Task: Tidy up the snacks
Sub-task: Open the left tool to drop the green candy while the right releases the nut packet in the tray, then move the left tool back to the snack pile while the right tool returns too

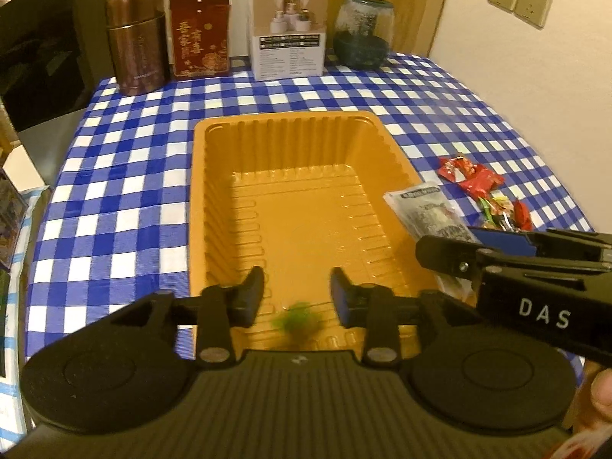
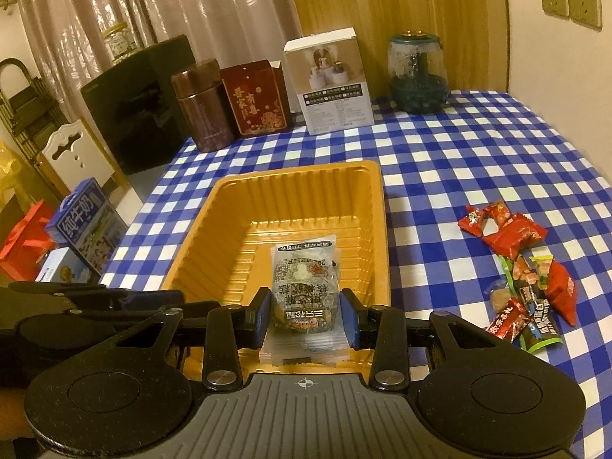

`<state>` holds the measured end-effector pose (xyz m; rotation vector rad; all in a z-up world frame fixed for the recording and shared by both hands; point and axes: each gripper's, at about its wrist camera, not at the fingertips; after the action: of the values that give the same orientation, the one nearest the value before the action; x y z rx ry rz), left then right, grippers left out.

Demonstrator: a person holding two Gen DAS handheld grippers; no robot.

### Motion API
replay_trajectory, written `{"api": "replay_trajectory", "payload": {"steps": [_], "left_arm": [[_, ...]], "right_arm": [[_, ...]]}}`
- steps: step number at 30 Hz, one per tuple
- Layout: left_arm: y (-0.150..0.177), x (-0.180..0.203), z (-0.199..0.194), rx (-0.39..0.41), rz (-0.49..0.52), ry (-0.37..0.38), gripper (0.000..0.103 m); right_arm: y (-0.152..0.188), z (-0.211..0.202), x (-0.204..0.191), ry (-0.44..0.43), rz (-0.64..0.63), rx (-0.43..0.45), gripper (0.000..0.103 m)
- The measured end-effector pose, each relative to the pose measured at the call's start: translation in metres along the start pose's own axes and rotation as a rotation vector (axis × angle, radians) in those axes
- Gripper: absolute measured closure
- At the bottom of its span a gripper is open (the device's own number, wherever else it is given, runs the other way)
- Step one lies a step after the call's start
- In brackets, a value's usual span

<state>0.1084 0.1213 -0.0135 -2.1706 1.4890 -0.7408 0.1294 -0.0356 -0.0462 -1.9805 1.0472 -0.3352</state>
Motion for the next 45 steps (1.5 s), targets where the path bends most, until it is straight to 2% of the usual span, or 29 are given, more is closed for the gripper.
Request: {"api": "replay_trajectory", "payload": {"steps": [11,20,31,37,45], "left_arm": [[0.002,-0.009,-0.010,0.020,-0.023,-0.023,0.066],[0.004,-0.010,-0.013,0.020,-0.026,-0.023,0.063],[0.009,0.003,-0.025,0.032,-0.024,0.006,0.060],[0.015,0.027,-0.034,0.039,-0.010,0.049,0.057],[0.021,0.070,-0.044,0.047,0.031,0.111,0.050]], "right_arm": [[0.003,0.004,0.003,-0.008,0.024,-0.006,0.064],[-0.002,0.003,0.009,-0.048,0.059,0.028,0.064],[0.020,-0.034,0.038,0.054,0.104,0.044,0.062],[0.038,-0.066,0.057,0.127,0.120,0.050,0.051],[0.062,-0.104,0.085,0.210,0.156,0.043,0.048]]}}
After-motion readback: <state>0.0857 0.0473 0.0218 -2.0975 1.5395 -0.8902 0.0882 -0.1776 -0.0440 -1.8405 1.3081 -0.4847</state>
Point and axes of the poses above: each gripper's, at about its wrist camera, not at the fingertips, and z roughly the way its jaws point, x to its right, y to its underside, and after that the axes turned 12 degrees about -z, right-handed
